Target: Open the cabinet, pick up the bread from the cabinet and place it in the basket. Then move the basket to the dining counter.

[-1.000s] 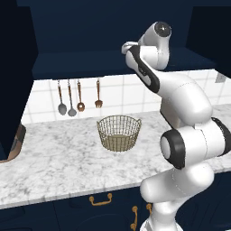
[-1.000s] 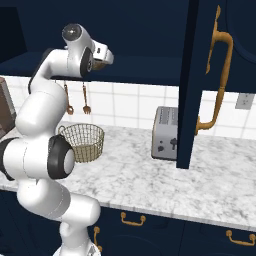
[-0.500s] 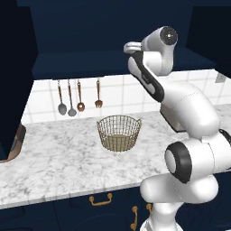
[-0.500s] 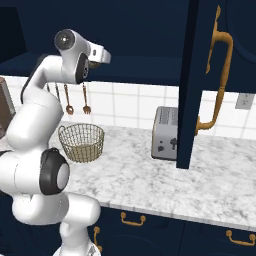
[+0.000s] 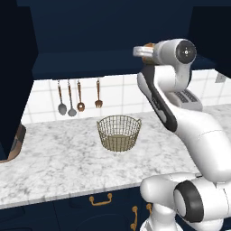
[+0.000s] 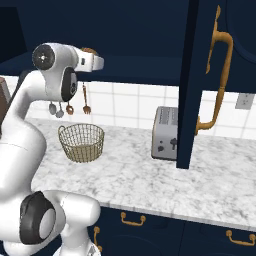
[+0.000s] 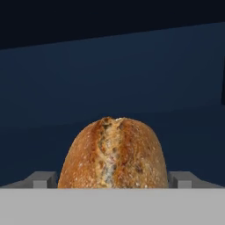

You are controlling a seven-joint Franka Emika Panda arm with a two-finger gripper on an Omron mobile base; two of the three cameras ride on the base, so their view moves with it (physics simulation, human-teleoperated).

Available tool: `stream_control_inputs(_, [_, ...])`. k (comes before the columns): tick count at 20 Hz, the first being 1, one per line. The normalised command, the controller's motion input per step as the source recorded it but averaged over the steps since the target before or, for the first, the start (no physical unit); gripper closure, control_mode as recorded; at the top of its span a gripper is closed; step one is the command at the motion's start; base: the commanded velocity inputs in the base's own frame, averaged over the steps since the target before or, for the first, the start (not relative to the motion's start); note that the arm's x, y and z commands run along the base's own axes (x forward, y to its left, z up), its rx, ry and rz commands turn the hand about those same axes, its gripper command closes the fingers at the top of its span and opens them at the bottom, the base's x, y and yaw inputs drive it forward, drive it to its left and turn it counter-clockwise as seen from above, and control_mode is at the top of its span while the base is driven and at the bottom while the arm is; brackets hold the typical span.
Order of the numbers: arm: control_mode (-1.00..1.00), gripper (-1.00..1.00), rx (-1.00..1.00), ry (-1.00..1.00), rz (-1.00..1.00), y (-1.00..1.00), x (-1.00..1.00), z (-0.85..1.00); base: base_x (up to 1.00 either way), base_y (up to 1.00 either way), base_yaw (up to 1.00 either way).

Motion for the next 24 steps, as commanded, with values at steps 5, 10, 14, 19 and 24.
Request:
stream_control_inputs(5, [-1.00, 1.00, 0.00, 0.10, -0.01, 0.00, -1.00, 0.35, 0.00, 0.00, 0.00])
stream_control_inputs(10, [-1.00, 1.00, 0.00, 0.34, 0.00, 0.00, -1.00, -0.03, 0.00, 0.00, 0.00])
stream_control_inputs(14, [-1.00, 1.00, 0.00, 0.45, 0.00, 0.01, -1.00, -0.45, 0.00, 0.00, 0.00])
stream_control_inputs(19, [-1.00, 1.00, 0.01, 0.36, 0.00, 0.10, -0.99, -0.83, 0.00, 0.00, 0.00])
stream_control_inputs(24, [-1.00, 1.00, 0.00, 0.20, 0.01, 0.29, -0.39, -0.88, 0.00, 0.00, 0.00])
